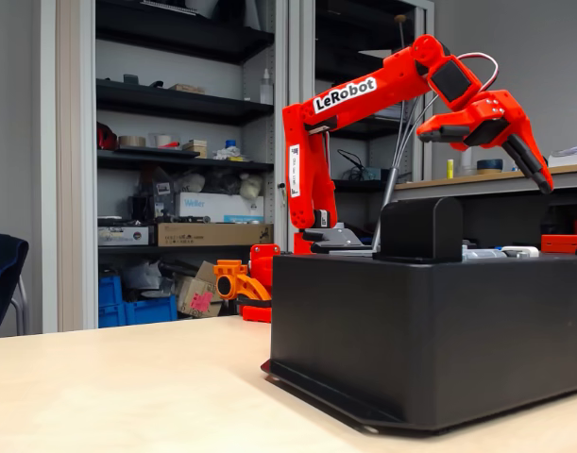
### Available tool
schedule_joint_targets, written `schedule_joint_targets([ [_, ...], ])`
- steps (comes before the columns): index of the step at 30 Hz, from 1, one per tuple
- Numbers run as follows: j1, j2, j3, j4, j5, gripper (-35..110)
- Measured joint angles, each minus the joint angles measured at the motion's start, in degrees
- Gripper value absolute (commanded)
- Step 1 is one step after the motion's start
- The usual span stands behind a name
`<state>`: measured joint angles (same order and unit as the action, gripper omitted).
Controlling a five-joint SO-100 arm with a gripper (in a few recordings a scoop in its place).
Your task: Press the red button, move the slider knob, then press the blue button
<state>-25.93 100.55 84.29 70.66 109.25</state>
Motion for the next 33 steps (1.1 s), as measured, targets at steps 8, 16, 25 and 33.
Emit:
schedule_joint_targets([
  [8, -1.8, 0.8, 2.5, -0.3, 1.3, 103],
  [16, -1.0, 4.7, 9.5, -0.1, 1.3, 103],
  [25, 1.6, 8.0, 15.4, -0.4, 1.0, 103],
  [33, 1.5, 8.7, 17.7, -1.1, 0.1, 103],
])
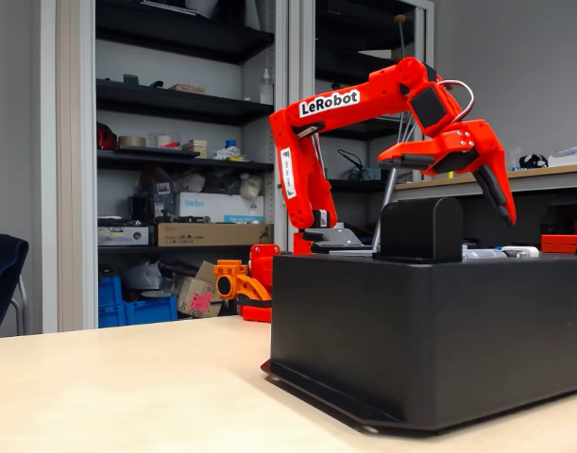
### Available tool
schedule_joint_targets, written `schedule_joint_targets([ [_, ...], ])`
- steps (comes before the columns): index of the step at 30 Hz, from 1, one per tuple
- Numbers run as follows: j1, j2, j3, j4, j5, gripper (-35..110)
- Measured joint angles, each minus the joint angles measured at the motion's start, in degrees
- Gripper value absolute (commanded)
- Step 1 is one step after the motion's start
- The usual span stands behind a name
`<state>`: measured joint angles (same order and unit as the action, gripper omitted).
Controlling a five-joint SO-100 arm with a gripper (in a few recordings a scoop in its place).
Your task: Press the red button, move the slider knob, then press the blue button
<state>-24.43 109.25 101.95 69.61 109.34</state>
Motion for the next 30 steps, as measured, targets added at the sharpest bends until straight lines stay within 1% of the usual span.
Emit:
schedule_joint_targets([
  [12, 0.3, 0.2, 5.0, -3.1, 0.0, 103],
  [30, 1.4, 0.3, 5.0, -4.1, -1.0, 103],
])
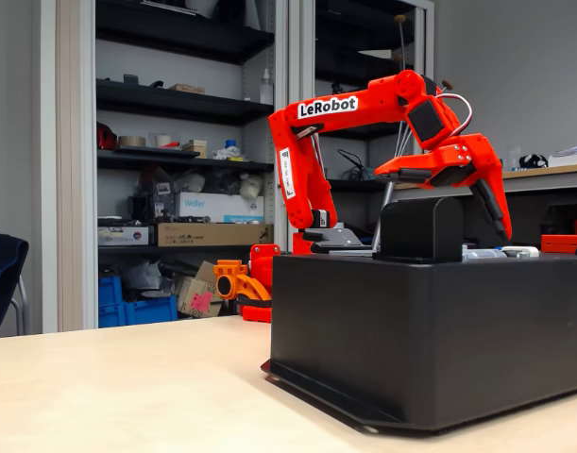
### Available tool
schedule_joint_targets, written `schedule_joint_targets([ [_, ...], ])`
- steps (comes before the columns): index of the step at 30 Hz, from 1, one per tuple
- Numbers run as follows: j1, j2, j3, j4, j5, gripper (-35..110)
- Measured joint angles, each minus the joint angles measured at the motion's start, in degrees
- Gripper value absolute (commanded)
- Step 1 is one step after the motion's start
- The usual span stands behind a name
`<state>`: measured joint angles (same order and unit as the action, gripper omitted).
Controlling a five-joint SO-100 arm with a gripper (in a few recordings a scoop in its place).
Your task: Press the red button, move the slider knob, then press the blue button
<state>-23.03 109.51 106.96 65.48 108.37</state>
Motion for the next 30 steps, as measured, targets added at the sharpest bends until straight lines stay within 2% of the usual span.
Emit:
schedule_joint_targets([
  [30, -0.2, 0.3, 2.9, -2.5, 0.0, 103],
])
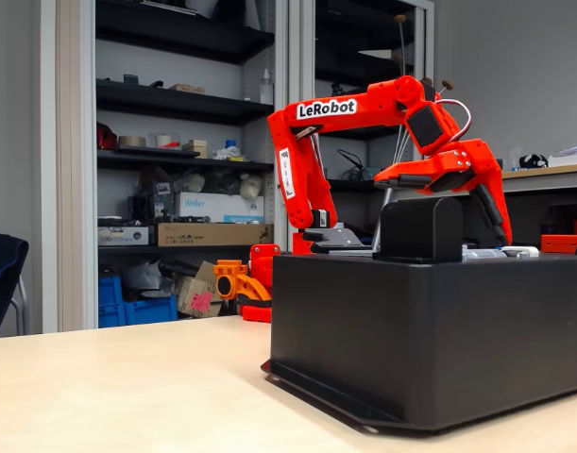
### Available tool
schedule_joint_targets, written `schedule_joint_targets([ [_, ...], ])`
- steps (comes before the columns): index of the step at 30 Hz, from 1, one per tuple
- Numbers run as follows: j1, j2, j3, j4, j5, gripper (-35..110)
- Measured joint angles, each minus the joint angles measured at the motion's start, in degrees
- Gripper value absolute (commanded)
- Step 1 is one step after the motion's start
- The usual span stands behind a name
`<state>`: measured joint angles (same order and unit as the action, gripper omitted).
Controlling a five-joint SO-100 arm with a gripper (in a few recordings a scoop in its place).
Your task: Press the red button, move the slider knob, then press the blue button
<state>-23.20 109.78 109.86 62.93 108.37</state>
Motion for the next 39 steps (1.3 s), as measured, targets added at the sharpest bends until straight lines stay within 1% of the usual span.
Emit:
schedule_joint_targets([
  [29, -0.4, 0.9, 2.8, -3.1, 0.4, 103],
  [39, -0.1, 0.4, -2.0, 1.4, -1.1, 103],
])
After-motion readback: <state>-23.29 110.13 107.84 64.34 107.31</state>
